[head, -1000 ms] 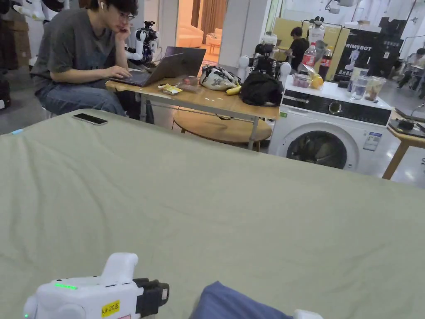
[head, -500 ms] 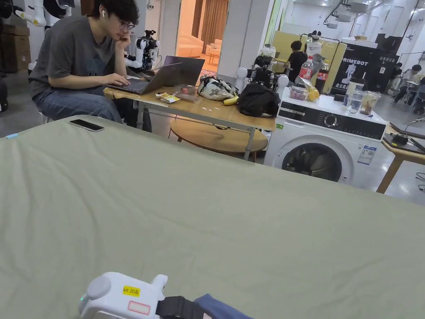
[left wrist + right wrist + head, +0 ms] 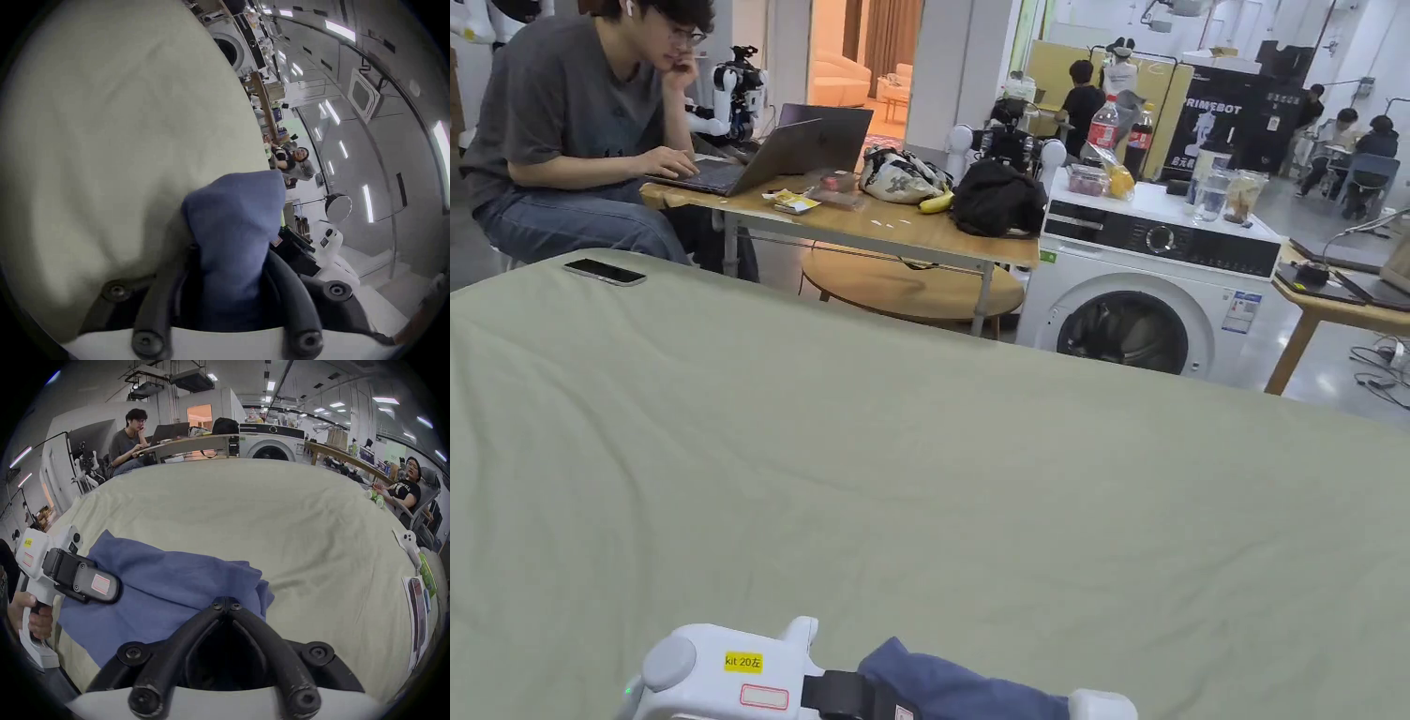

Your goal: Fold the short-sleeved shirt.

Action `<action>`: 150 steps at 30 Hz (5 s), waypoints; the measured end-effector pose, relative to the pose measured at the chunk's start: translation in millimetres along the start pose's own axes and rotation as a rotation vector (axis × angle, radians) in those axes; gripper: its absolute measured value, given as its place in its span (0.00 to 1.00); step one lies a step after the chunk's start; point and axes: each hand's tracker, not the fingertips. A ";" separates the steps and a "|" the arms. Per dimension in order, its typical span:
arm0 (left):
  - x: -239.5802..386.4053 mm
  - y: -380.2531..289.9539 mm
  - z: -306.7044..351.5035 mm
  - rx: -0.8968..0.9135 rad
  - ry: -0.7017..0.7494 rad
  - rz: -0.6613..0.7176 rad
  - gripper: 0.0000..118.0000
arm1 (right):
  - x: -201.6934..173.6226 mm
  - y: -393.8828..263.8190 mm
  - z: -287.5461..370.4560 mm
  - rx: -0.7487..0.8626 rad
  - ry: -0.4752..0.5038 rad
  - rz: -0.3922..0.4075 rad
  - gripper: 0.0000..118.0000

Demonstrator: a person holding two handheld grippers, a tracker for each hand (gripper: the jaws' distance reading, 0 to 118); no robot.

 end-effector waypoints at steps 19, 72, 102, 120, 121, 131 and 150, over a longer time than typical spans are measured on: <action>50.4 17.6 115.8 0.068 0.085 -0.015 0.15 | -15.6 51.7 50.3 0.568 -0.064 0.039 0.00; 27.0 31.4 330.5 0.458 0.868 -0.238 0.37 | -171.8 86.6 -12.4 0.445 0.172 0.174 0.00; 158.6 -12.6 32.3 0.870 0.813 -0.809 0.02 | 26.1 90.6 33.2 0.526 -0.125 -0.043 0.00; 164.1 -19.4 40.5 0.904 0.803 -0.810 0.00 | 17.5 84.3 33.9 0.560 -0.151 -0.048 0.00; 164.3 -19.5 39.9 0.899 0.796 -0.812 0.00 | 17.6 84.3 34.2 0.560 -0.151 -0.049 0.00; 165.5 -17.6 44.0 0.893 0.795 -0.804 0.03 | 17.9 89.0 37.6 0.564 -0.164 -0.033 0.00; 162.6 -7.6 42.6 0.914 0.807 -0.861 0.58 | 38.1 95.2 36.6 0.578 -0.167 -0.090 0.61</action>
